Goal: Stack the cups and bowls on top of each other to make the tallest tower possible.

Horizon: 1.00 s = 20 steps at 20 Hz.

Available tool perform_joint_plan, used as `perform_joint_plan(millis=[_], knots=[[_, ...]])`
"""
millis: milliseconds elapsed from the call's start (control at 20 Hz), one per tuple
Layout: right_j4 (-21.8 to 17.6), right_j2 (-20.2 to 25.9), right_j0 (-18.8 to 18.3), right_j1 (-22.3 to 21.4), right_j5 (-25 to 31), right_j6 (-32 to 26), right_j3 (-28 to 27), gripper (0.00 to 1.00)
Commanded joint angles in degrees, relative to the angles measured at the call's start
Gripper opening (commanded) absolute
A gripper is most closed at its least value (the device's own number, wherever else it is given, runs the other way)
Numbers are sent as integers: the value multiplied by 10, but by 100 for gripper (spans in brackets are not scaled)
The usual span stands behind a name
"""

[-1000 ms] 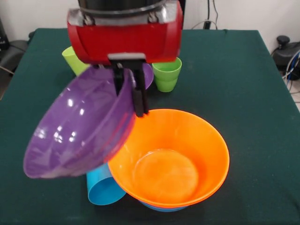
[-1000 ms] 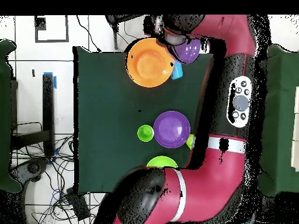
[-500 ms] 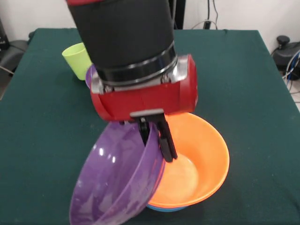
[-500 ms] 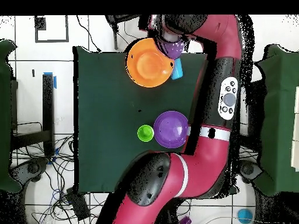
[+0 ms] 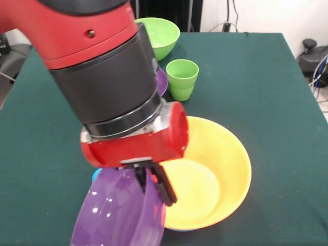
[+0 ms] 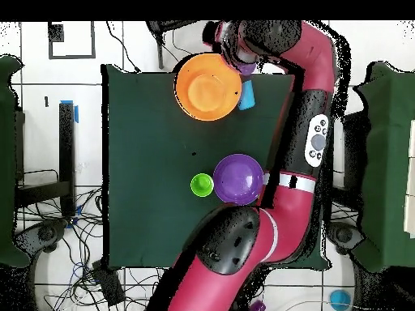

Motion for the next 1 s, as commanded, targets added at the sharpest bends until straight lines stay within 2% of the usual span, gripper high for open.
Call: perform_joint_plan(millis=[50,150,400,600,750,1000], knots=[[-117,126,-11,-13,105,-17,-21,0],[-164,163,-17,-25,125,-46,-30,0],[-256,257,-30,-37,166,-63,-40,0],[-311,305,-40,-33,160,-116,-42,0],[-361,342,-44,-41,178,-146,-47,0],[-451,409,-46,-52,210,-152,-60,0]])
